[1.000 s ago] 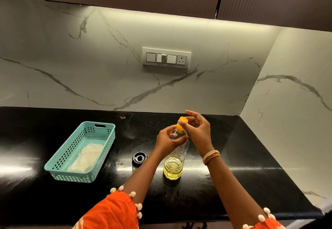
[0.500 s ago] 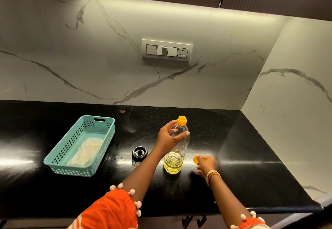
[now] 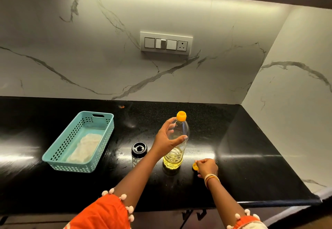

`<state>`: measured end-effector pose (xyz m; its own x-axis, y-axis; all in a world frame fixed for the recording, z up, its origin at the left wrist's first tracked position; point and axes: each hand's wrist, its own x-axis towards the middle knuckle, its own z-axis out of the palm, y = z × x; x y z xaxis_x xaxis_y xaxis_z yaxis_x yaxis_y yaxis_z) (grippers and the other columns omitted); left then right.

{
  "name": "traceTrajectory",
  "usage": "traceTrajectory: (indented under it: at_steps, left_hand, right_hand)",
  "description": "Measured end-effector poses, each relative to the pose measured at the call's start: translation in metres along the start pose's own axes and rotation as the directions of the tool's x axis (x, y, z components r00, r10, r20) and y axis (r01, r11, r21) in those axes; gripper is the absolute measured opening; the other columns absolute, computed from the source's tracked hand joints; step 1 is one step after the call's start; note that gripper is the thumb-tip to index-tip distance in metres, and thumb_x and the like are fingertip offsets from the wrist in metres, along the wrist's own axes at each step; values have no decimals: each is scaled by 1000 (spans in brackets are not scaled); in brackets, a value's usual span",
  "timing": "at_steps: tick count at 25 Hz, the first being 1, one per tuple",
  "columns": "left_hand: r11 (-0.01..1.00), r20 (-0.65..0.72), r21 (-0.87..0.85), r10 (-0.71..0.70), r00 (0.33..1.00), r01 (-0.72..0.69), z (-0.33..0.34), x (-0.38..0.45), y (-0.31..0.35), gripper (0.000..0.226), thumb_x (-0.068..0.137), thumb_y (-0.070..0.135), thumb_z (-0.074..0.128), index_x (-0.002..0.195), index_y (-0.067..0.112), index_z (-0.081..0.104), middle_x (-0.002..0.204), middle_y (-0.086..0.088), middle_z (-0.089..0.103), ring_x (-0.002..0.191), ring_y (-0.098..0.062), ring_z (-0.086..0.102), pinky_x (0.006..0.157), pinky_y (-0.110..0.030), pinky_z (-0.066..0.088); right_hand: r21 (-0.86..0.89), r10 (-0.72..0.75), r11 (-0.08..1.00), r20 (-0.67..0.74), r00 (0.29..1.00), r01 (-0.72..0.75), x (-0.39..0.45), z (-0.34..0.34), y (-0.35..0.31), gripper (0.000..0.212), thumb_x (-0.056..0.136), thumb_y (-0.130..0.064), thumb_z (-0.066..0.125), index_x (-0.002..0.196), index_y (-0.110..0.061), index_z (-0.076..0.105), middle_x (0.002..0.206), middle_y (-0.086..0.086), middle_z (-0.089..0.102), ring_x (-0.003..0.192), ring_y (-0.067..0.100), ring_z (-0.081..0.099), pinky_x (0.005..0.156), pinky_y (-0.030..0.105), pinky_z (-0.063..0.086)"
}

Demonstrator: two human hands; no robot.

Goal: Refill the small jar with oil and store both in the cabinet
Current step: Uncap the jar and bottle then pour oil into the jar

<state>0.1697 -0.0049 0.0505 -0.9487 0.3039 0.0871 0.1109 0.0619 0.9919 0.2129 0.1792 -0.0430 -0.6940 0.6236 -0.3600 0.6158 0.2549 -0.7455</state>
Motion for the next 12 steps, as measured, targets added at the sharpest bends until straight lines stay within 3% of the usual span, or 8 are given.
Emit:
traceTrajectory:
  at_steps: [2, 4, 7, 9, 12]
  left_hand:
    - [998, 34, 65, -2, 999, 0, -4, -8, -8, 78, 75, 26, 81, 137, 44, 37, 141, 8, 44, 130, -8, 41, 106, -33, 37]
    - [991, 7, 123, -54, 999, 53, -9, -19, -22, 80, 76, 26, 80, 143, 33, 36, 140, 7, 46, 130, -9, 41, 105, -32, 37]
    - [969, -117, 155, -173, 978, 190, -16, -40, -44, 68, 79, 22, 78, 138, 23, 44, 126, -3, 56, 118, -17, 52, 99, -35, 45]
    - [960, -167, 133, -223, 961, 246, -19, -56, -54, 56, 81, 17, 76, 131, 19, 51, 112, -5, 61, 102, -18, 60, 86, -30, 51]
    - [950, -214, 141, -244, 946, 277, -27, -75, -66, 32, 83, 3, 68, 111, 17, 64, 91, -9, 68, 82, -21, 65, 75, -31, 53]
  right_hand:
    - [-42, -42, 998, -58, 997, 39, -4, 1, 0, 19, 85, -29, 66, 84, -10, 70, 94, 16, 71, 85, 32, 68, 75, 40, 58]
    - [-53, -97, 994, -117, 988, 91, -14, 3, -4, 17, 86, -27, 62, 89, -11, 67, 100, 15, 68, 97, 34, 62, 82, 34, 48]
    - [23, -136, 990, -109, 985, 140, -36, 12, -12, 11, 82, -20, 62, 89, -12, 61, 93, 13, 67, 90, 34, 61, 72, 30, 42]
    - [145, -88, 984, -90, 992, 100, -56, 26, -16, 8, 79, -16, 63, 84, -9, 61, 89, 14, 68, 82, 32, 61, 71, 30, 45]
    - [233, -79, 970, 41, 996, 67, -88, 55, -22, 3, 78, -13, 59, 75, -12, 58, 86, 20, 69, 82, 38, 66, 78, 48, 55]
